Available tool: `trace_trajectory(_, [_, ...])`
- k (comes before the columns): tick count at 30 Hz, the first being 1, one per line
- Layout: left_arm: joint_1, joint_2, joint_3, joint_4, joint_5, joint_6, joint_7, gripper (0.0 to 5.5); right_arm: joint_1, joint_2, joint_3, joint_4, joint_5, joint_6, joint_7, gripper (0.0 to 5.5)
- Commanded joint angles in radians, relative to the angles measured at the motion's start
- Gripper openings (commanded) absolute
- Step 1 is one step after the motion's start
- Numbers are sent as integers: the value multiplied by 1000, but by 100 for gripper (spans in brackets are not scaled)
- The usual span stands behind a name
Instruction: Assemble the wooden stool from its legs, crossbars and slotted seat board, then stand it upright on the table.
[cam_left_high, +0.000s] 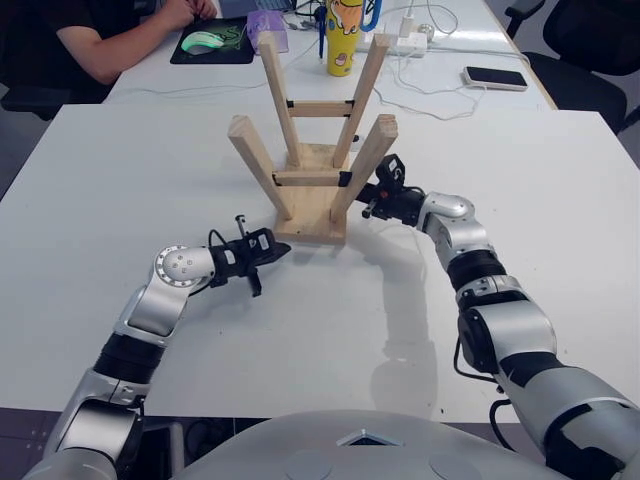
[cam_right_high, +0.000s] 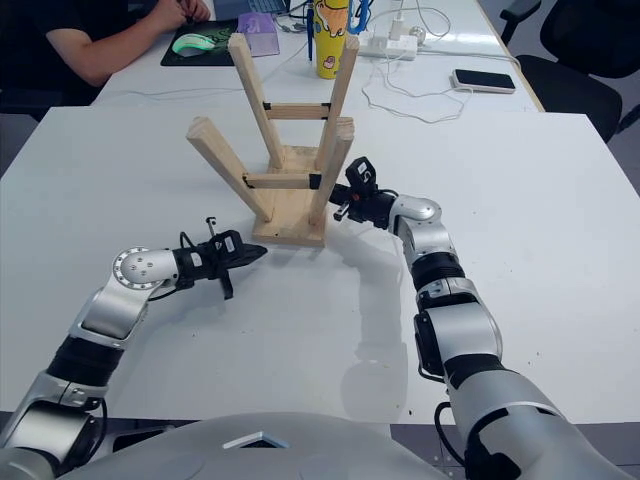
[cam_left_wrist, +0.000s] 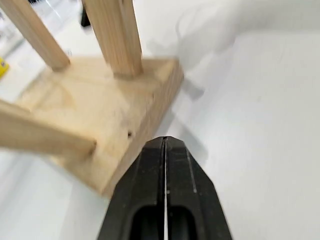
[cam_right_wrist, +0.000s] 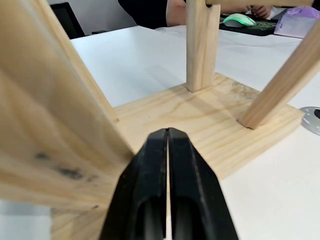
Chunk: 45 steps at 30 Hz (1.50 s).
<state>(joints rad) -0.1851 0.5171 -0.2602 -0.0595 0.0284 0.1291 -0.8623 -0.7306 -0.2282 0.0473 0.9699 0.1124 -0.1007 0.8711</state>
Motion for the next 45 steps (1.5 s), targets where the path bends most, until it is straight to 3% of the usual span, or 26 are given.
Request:
trace_trajectory(1, [-24,-79,25,-18,-38,-62,73,0,25,5,4,31,-34,-24,-50,2])
trace_trajectory(11, [-71,-135,-4,126,76,-4,237,0,92,61,76,-65,-39,11,75,2])
trace_trajectory(15, [-62,-129,-23,154,112,7,252,0,88,48,101,-44,-92,3,2,2])
trace_trajectory(23, [-92,-238,26,291,62,51,343,0,102,21,75,-47,-78,9,-10,2])
trace_trajectory(28, [-98,-244,15,398,66,130,339,0,120,-25,41,-117,-35,33,28,2])
trace_trajectory(31, [-88,-237,7,434,68,150,327,0,158,-77,-52,-323,89,150,66,2])
trace_trajectory(35, [-53,-213,-14,435,79,158,306,0,152,-166,-222,-749,437,556,76,2])
trace_trajectory(38, [-26,-196,-18,432,84,162,300,0,40,-204,-336,-947,763,807,-6,2])
trace_trajectory(42, [-11,-185,-22,433,89,164,300,0,-115,-140,-410,-1048,1078,906,-208,2])
trace_trajectory(45, [-16,-184,-26,439,88,167,301,0,-202,-92,-413,-1072,1170,892,-307,2])
